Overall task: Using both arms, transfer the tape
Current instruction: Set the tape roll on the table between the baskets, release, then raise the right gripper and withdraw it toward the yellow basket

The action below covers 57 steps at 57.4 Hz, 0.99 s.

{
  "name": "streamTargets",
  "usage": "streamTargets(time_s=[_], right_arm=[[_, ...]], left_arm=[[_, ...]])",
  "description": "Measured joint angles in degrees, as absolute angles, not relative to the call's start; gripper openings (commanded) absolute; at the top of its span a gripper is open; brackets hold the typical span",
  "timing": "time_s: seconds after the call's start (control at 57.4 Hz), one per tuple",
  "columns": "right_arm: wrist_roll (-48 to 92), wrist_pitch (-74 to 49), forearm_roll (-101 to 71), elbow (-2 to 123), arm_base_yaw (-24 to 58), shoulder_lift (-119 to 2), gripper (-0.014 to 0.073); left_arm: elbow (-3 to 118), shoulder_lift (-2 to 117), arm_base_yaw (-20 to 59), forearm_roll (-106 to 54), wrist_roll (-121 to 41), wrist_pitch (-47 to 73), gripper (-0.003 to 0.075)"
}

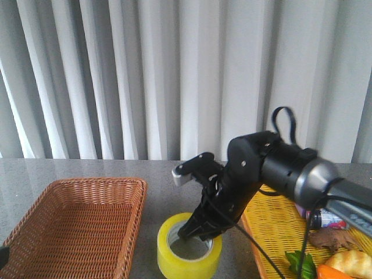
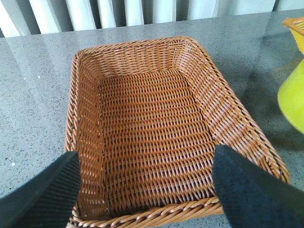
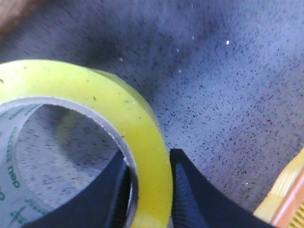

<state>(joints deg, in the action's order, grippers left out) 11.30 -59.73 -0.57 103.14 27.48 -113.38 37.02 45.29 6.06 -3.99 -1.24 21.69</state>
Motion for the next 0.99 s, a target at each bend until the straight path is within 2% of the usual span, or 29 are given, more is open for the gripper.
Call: streamTargets(time_s=[0.209, 0.47, 0.627, 0.993], right_arm=[[9.97, -58.73, 2.26, 103.14, 27.87, -116.55, 0.0231], [9.79, -55.55, 2.54, 103.25, 27.88, -117.33, 0.0345], [9.74, -56.27, 2.48, 103.25, 27.88, -116.44, 0.0361], [9.22, -58.86, 1.0, 100.83, 27.88, -97.96, 0.0353]], left_arm=[[37.02, 45.29, 6.06, -3.99, -1.24, 21.74, 0.0563], [37.02, 45.29, 6.06, -3.99, -1.24, 21.74, 0.0563], [37.02, 45.29, 6.06, -3.99, -1.24, 21.74, 0.0563], [37.02, 45.29, 6.06, -3.99, -1.24, 21.74, 0.0563]])
